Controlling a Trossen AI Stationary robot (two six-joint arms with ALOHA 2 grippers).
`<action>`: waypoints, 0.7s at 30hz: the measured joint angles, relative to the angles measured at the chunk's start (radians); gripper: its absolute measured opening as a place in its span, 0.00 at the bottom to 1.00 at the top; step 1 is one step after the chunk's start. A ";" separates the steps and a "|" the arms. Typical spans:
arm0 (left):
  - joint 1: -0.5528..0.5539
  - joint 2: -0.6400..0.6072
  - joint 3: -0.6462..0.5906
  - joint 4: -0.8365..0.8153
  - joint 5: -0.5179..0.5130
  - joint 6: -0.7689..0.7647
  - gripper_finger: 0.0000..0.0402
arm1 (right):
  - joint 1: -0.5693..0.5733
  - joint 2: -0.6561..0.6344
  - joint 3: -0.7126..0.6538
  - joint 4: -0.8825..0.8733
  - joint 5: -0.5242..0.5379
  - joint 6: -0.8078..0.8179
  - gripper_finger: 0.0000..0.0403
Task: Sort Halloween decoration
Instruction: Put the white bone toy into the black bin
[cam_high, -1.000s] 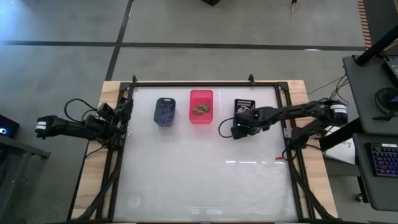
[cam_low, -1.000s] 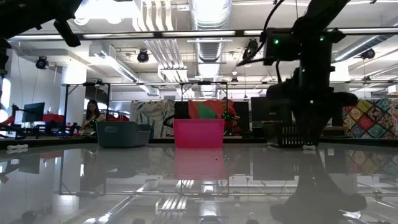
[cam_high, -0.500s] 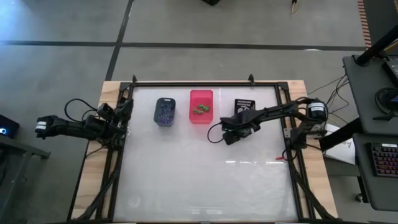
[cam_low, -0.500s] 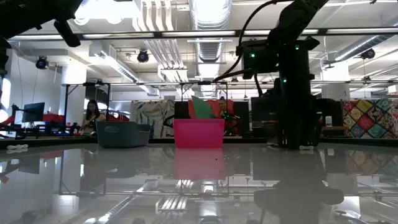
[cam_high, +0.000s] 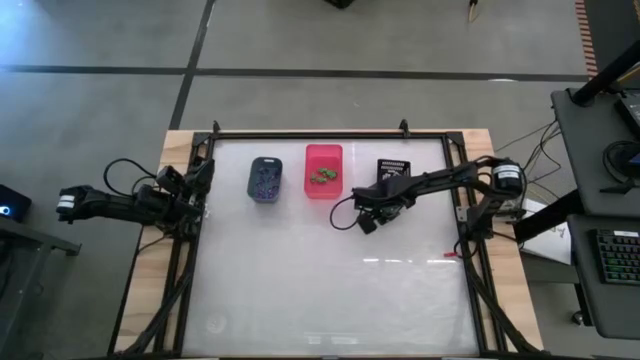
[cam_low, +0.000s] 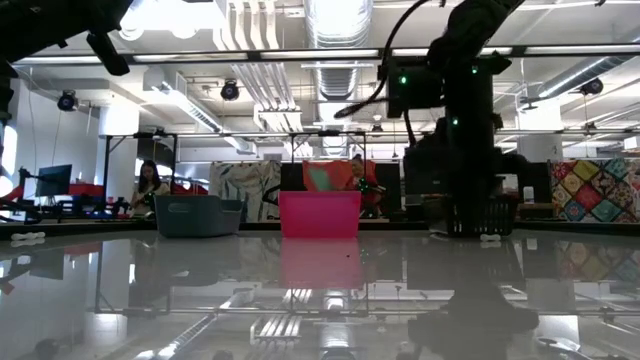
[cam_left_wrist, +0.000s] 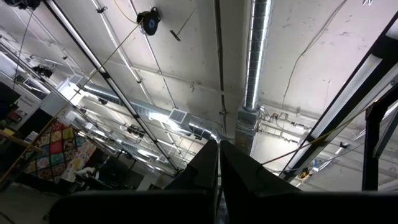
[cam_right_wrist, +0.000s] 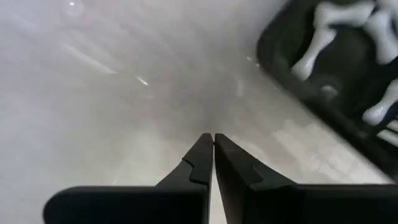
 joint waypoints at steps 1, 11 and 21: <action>0.000 0.000 0.000 0.000 0.000 0.000 0.00 | 0.000 -0.013 0.000 0.000 0.003 -0.020 0.02; 0.000 0.000 0.000 0.001 0.000 0.000 0.00 | 0.000 -0.079 0.001 -0.159 -0.102 -0.492 0.04; 0.000 0.000 0.000 0.001 0.000 0.000 0.00 | 0.018 -0.078 -0.003 -0.094 0.061 -0.792 0.22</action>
